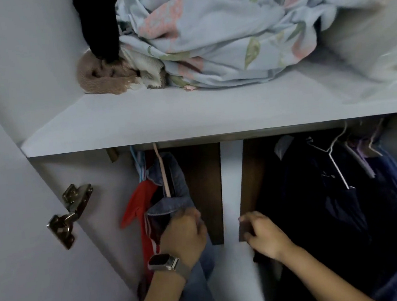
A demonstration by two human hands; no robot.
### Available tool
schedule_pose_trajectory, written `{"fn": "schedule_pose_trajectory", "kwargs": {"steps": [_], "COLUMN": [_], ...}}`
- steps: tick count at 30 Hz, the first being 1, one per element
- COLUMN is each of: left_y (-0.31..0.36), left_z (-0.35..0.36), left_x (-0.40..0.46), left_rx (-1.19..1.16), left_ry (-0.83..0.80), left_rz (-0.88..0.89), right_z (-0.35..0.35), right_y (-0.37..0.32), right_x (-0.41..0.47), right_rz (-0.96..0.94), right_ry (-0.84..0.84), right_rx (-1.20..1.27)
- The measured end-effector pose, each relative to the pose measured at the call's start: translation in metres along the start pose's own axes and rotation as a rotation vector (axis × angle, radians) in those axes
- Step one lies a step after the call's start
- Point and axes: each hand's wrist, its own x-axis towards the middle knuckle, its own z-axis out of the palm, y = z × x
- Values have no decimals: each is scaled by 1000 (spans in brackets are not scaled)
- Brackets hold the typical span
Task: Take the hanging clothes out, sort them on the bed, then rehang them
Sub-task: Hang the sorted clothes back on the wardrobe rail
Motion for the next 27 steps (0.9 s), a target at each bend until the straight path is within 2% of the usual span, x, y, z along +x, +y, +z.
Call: {"fn": "schedule_pose_trajectory", "kwargs": {"steps": [6, 13, 19, 21, 24, 27], "left_y": [70, 188, 298, 327, 368, 409], "left_z": [49, 100, 145, 163, 186, 201], "left_x": [-14, -81, -168, -200, -255, -310], "left_rx": [108, 39, 6, 12, 37, 37], "left_ry": [-342, -447, -597, -726, -1007, -1156], "left_rz": [141, 345, 603, 727, 903, 1066], "right_z": [-58, -94, -104, -98, -85, -70], "right_y": [89, 156, 200, 209, 221, 227], "right_x": [-92, -238, -389, -438, -512, -587], "right_rz": [221, 345, 513, 601, 787, 1011], "right_ry": [35, 123, 80, 102, 177, 288], "right_rx": [-4, 9, 5, 11, 83, 150]}}
